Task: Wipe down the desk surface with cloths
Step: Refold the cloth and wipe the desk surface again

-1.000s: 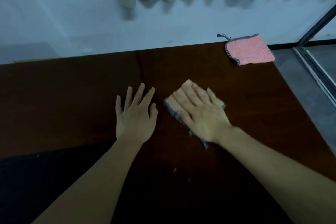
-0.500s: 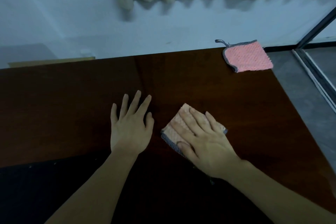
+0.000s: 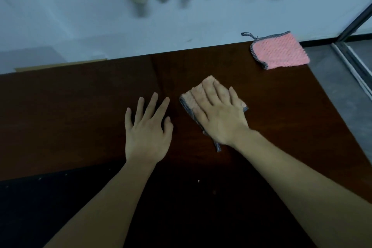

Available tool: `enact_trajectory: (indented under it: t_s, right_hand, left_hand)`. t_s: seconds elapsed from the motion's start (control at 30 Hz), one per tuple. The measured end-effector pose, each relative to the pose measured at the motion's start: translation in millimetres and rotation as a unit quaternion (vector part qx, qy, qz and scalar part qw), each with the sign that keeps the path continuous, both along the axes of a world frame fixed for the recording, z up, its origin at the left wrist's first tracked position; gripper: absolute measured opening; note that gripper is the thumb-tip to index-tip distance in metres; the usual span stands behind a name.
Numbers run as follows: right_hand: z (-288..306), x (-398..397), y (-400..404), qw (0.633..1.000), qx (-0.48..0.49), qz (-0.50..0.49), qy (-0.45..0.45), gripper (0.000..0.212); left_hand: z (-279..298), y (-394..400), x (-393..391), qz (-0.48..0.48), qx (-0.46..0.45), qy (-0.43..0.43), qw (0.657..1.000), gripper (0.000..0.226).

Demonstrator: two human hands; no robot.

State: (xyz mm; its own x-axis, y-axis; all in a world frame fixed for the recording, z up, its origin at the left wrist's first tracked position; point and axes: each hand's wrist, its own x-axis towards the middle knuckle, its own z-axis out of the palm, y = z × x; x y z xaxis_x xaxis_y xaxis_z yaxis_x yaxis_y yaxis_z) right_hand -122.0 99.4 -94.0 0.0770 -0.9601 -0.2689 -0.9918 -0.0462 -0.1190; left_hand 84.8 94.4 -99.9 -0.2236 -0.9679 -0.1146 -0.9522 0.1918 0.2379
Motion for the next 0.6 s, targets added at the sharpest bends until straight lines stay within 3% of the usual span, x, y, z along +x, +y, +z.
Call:
enact_trajectory:
  t_s: [0.27, 0.37, 0.6]
  right_hand:
    - [-13, -10, 100, 0.993, -0.054, 0.103, -0.033, 0.058]
    - [-11, -24, 81, 0.993, -0.044, 0.102, -0.032, 0.061]
    - [-3, -55, -11, 1.0, -0.012, -0.003, 0.012, 0.059]
  left_hand:
    - [-1, 2, -2, 0.01, -0.004, 0.001, 1.0, 0.058]
    - [-1, 1, -2, 0.009, -0.003, -0.003, 1.0, 0.057]
    - [-3, 1, 0, 0.003, -0.011, 0.006, 1.0, 0.057]
